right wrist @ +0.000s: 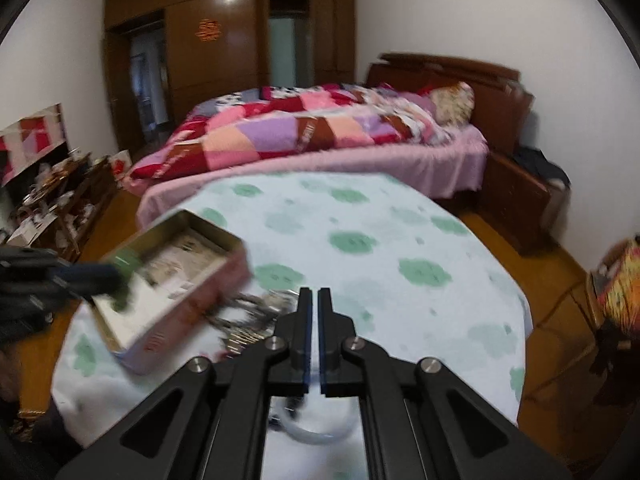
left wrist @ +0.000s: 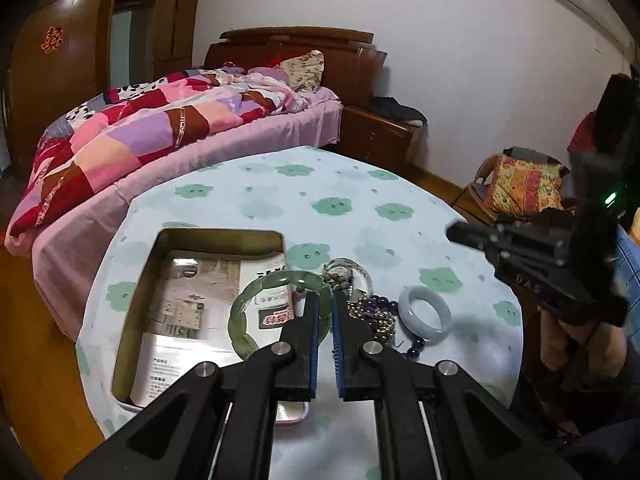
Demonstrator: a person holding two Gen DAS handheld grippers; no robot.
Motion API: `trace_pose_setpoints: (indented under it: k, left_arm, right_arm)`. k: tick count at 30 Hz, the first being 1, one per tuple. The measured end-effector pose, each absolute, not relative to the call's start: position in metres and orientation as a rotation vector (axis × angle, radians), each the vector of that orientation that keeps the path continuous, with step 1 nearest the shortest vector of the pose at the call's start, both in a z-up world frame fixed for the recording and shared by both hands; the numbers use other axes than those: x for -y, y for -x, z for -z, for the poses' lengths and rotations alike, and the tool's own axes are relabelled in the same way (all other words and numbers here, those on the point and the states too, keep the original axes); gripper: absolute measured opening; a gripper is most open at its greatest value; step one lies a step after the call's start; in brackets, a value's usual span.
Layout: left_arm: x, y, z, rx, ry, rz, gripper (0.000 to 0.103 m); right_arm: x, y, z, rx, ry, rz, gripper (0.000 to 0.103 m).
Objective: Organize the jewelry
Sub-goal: 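Lift both bangles and carry them over the open tin box, then lower both bangles into the tin box and open both tools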
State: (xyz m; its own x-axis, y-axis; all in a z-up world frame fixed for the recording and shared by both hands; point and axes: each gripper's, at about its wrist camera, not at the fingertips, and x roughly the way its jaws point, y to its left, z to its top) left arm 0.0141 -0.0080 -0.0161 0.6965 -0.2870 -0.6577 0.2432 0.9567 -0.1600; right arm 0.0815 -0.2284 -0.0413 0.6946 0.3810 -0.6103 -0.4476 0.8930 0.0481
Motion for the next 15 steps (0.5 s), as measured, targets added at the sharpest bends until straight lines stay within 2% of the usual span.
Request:
trace_pose_setpoints:
  k: [1,3,5,13,15]
  left_arm:
    - [0.007,-0.015,0.016,-0.743,0.064,0.293,0.005]
    - [0.005,-0.017,0.017,-0.739,0.069,0.291,0.005]
    - [0.004,-0.021,0.018,-0.739,0.08,0.291,0.005]
    - [0.001,-0.029,0.023,-0.751,0.087,0.288,0.005]
    - [0.0,-0.03,0.024,-0.754,0.088,0.286,0.005]
  right_arm:
    - [0.237,-0.084,0.048,-0.683,0.094,-0.456,0.011]
    - [0.255,-0.087,0.062,-0.737,0.048,-0.439,0.034]
    - [0.261,-0.087,0.075,-0.781,0.057,-0.426,0.051]
    - [0.237,-0.099,0.112,-0.905,0.184,-0.437,0.048]
    - [0.236,-0.105,0.122,-0.939,0.186,-0.456,0.039]
